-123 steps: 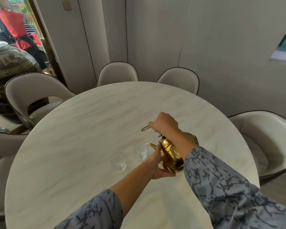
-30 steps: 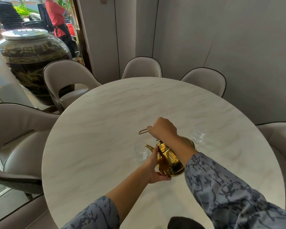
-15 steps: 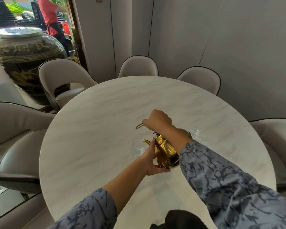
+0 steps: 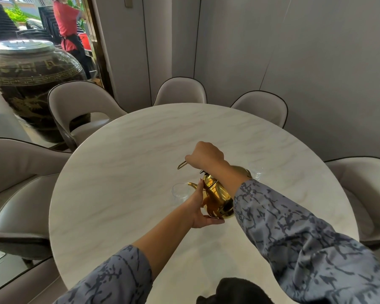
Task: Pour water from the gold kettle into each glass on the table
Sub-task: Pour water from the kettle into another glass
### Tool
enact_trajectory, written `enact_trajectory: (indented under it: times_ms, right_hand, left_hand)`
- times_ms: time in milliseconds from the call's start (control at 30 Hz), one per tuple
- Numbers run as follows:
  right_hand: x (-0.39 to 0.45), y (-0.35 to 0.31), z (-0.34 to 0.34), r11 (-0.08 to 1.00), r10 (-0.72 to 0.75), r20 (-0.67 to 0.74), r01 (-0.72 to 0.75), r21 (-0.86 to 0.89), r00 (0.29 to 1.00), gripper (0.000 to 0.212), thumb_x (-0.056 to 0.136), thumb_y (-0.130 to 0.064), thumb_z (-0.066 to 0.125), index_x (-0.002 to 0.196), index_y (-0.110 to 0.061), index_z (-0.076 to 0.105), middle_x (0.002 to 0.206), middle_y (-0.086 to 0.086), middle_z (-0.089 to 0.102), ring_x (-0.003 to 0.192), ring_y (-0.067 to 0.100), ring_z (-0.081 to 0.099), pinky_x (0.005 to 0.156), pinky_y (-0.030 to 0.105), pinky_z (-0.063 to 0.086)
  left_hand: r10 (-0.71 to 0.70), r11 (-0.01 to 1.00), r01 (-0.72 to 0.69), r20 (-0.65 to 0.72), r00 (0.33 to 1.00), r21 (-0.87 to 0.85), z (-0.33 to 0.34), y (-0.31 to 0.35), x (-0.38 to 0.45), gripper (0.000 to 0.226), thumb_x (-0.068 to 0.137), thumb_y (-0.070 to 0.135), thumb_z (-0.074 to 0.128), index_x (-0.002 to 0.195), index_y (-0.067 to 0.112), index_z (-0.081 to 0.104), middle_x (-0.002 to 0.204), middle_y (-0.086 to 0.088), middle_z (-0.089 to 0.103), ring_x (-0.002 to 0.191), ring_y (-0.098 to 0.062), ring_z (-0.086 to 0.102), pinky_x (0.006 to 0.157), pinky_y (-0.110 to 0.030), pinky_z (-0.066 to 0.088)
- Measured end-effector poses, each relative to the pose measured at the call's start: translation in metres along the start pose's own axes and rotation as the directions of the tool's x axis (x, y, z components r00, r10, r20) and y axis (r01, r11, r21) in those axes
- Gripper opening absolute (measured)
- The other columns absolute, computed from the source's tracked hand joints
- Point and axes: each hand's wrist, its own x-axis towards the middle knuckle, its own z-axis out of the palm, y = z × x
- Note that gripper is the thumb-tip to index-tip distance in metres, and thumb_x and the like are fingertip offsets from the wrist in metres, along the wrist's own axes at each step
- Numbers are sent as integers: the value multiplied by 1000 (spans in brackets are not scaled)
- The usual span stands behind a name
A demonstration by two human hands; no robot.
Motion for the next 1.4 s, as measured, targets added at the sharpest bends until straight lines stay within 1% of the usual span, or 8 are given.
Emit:
enact_trajectory:
  times_ms: [233, 400, 667, 867, 1000, 1167, 1300, 1400]
  right_hand:
    - [0, -2, -8, 1000, -28, 4, 28, -15, 1000, 21, 86, -29, 61, 77, -13, 51, 67, -1, 52, 72, 24, 56, 59, 28, 41]
    - [1, -1, -10, 999, -35, 9, 35, -31, 999, 28, 86, -27, 60, 67, -17, 44, 67, -1, 52, 73, 24, 56, 56, 27, 38]
    - [6, 3, -10, 999, -35, 24, 35, -32, 999, 18, 87, -29, 60, 85, -12, 55, 69, -1, 51, 76, 25, 56, 60, 29, 41]
    - [5, 10, -4, 1000, -6, 36, 6, -2, 999, 27, 87, -28, 60, 68, -14, 48, 67, 0, 53, 64, 20, 52, 53, 26, 37]
    - [1, 20, 0, 996, 37, 51, -41, 80, 998, 28, 86, -26, 58, 64, -13, 48, 64, 1, 53, 56, 18, 48, 51, 26, 34]
    - [-6, 41, 5, 961, 96, 107, -120, 251, 990, 27, 85, -27, 55, 69, -7, 63, 62, 1, 60, 53, 19, 51, 53, 27, 39]
    - [-12, 66, 16, 912, 85, 79, -110, 395, 993, 35, 87, -33, 57, 70, -4, 66, 55, 1, 56, 51, 19, 52, 54, 27, 41]
    - [-18, 86, 22, 874, 61, 23, -64, 481, 998, 41, 89, -33, 58, 56, -10, 53, 48, -1, 44, 45, 17, 40, 53, 28, 35]
  left_hand:
    - [-11, 1000, 11, 14, 1000, -24, 6, 2, -4, 100, 72, 74, 59, 152, 25, 24, 162, -6, 23, 134, -47, 46, 90, -61, 56]
    - [-16, 999, 17, 36, 999, -35, 9, 3, -3, 103, 73, 76, 58, 153, 23, 20, 163, -8, 20, 134, -47, 47, 80, -58, 59]
    - [-32, 998, 34, 35, 999, -60, 8, 1, 11, 111, 67, 79, 60, 154, 24, 18, 160, -13, 29, 124, -49, 56, 84, -60, 58]
    - [-26, 998, 27, 7, 1000, -64, 4, -6, 24, 113, 61, 79, 65, 151, 24, 24, 155, -15, 36, 114, -49, 62, 85, -61, 58]
    - [3, 1000, -3, -16, 1000, -7, 4, -11, 24, 99, 64, 77, 66, 140, 18, 40, 145, -14, 43, 117, -46, 60, 85, -59, 58]
    - [23, 997, -17, -77, 997, 81, -1, -20, 29, 100, 60, 75, 72, 135, 15, 45, 143, -17, 46, 124, -43, 55, 72, -52, 63]
    - [81, 986, -59, -142, 987, 157, -1, -26, 33, 103, 61, 78, 69, 140, 17, 43, 146, -15, 45, 127, -41, 52, 81, -52, 62]
    - [144, 971, -102, -187, 972, 217, 2, -30, 37, 100, 66, 78, 65, 143, 19, 39, 151, -12, 41, 132, -41, 47, 89, -52, 59]
